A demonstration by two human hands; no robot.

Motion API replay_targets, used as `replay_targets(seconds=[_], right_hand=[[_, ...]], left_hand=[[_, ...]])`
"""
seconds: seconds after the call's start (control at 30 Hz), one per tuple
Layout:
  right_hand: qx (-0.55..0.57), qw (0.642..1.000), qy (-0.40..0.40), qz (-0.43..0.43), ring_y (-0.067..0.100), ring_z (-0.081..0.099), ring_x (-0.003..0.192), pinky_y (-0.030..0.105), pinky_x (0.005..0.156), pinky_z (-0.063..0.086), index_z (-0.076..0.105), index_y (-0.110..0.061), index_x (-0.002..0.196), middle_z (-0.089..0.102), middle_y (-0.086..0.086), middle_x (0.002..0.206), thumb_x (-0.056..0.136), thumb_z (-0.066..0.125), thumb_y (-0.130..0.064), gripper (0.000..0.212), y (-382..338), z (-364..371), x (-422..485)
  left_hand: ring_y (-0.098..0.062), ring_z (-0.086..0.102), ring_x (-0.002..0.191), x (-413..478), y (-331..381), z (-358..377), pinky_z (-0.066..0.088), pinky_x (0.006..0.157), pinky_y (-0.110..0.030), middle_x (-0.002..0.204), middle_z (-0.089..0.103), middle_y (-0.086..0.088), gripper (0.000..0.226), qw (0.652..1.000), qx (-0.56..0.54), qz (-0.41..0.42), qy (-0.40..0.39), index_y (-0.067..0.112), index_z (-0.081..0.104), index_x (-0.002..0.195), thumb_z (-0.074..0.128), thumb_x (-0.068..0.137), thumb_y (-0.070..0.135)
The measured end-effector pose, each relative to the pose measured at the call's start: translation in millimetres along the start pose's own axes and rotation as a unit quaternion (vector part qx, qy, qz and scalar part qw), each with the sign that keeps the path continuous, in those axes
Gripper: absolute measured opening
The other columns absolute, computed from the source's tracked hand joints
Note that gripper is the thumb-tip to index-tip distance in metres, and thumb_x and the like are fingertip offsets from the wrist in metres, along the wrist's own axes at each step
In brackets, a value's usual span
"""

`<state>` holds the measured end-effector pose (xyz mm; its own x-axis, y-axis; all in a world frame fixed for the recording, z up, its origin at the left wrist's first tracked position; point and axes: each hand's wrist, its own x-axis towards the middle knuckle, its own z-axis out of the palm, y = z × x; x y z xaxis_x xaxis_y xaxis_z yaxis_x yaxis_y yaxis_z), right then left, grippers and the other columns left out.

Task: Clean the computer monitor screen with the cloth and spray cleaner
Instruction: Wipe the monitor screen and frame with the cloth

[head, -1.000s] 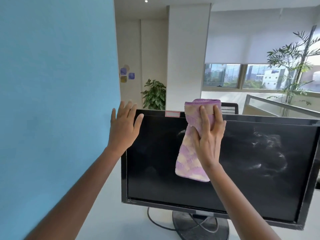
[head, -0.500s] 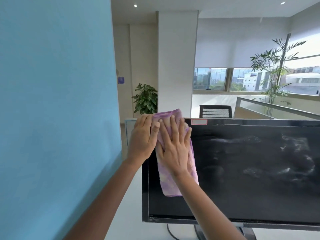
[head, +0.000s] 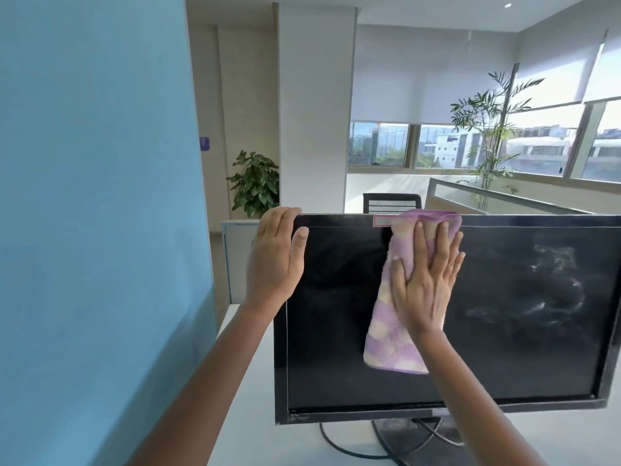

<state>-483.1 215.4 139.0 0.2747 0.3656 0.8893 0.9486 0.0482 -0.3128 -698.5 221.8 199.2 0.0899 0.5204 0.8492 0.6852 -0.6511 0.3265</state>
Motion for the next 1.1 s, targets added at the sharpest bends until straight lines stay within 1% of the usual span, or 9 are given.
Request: replay_targets(seconds=[0.13,0.2,0.3,0.4,0.6,0.73,0.9,1.0,1.1], right_hand=[[0.058,0.993,0.009,0.101,0.036,0.0,0.144,0.054,0.117,0.006,0.01,-0.018,0.148,0.004,0.014,0.156,0.093,0.025,-0.043,0.062,-41,4,0],[0.054,0.995,-0.004,0.083,0.035,0.001,0.143,0.055,0.117,0.005,0.004,-0.02,0.147,0.0,0.01,0.155,0.093,0.024,-0.043,0.062,-68,10,-8],[0.023,0.998,-0.043,-0.048,0.031,0.005,0.142,0.052,0.116,0.003,-0.005,-0.027,0.146,0.002,0.005,0.155,0.091,0.029,-0.042,0.066,-101,24,-32],[-0.004,0.983,-0.047,-0.179,0.029,0.015,0.141,0.052,0.115,0.017,0.011,-0.024,0.147,0.02,0.006,0.153,0.089,0.039,-0.039,0.066,-108,37,-60],[-0.121,0.895,-0.067,-0.423,0.027,0.025,0.138,0.051,0.11,0.019,0.021,-0.029,0.144,0.029,-0.002,0.15,0.082,0.045,-0.043,0.068,-29,32,-73],[-0.134,0.941,-0.004,-0.31,0.036,0.023,0.134,0.055,0.11,0.015,0.022,-0.028,0.145,0.025,0.005,0.146,0.084,0.042,-0.044,0.067,9,17,-38],[-0.052,0.986,0.008,-0.16,0.033,0.012,0.14,0.055,0.112,0.01,0.019,-0.021,0.146,0.013,0.005,0.15,0.095,0.027,-0.045,0.057,-16,8,14],[-0.019,0.985,-0.006,-0.174,0.028,0.01,0.142,0.051,0.115,0.005,0.013,-0.021,0.148,0.024,0.007,0.151,0.095,0.027,-0.044,0.059,-42,11,12],[-0.028,0.961,-0.047,-0.272,0.024,0.012,0.143,0.05,0.116,0.006,0.02,-0.022,0.146,0.031,0.004,0.151,0.09,0.04,-0.039,0.062,-55,19,-19]], left_hand=[[-0.025,0.043,0.124,-1,1,3,0.03,0.106,-0.027,0.126,0.053,-0.013,0.081,1.0,-0.015,0.005,0.011,0.004,0.051,0.124,0.002,0.089,0.057],[-0.027,0.043,0.123,-1,-1,3,0.028,0.105,-0.025,0.125,0.053,-0.013,0.085,1.0,-0.015,0.008,0.013,0.003,0.051,0.124,-0.002,0.087,0.059],[-0.029,0.043,0.123,-2,-2,3,0.027,0.105,-0.026,0.125,0.053,-0.016,0.087,1.0,-0.015,0.014,0.006,0.002,0.05,0.123,-0.003,0.087,0.06],[-0.027,0.043,0.125,-2,-2,2,0.031,0.106,-0.029,0.127,0.052,-0.015,0.085,1.0,-0.002,0.011,0.001,0.003,0.05,0.124,-0.002,0.087,0.06],[-0.026,0.043,0.124,-3,0,0,0.034,0.104,-0.03,0.127,0.052,-0.014,0.081,1.0,0.011,0.02,-0.009,0.003,0.049,0.125,0.001,0.088,0.057],[-0.025,0.04,0.127,-1,4,0,0.029,0.109,-0.03,0.129,0.05,-0.013,0.086,1.0,0.007,0.001,-0.015,0.004,0.048,0.126,-0.002,0.085,0.06],[-0.024,0.034,0.133,-2,6,-4,0.023,0.112,-0.028,0.136,0.046,-0.012,0.088,0.999,-0.01,-0.017,-0.027,0.005,0.045,0.13,-0.004,0.083,0.061],[-0.02,0.021,0.142,-10,5,-5,0.015,0.113,-0.021,0.147,0.036,-0.008,0.088,0.998,-0.054,-0.026,-0.034,0.008,0.038,0.137,-0.003,0.082,0.064],[-0.011,0.014,0.142,-35,3,2,0.013,0.112,-0.009,0.154,0.022,-0.006,0.088,0.994,-0.097,-0.054,-0.022,0.009,0.027,0.143,-0.001,0.083,0.067]])
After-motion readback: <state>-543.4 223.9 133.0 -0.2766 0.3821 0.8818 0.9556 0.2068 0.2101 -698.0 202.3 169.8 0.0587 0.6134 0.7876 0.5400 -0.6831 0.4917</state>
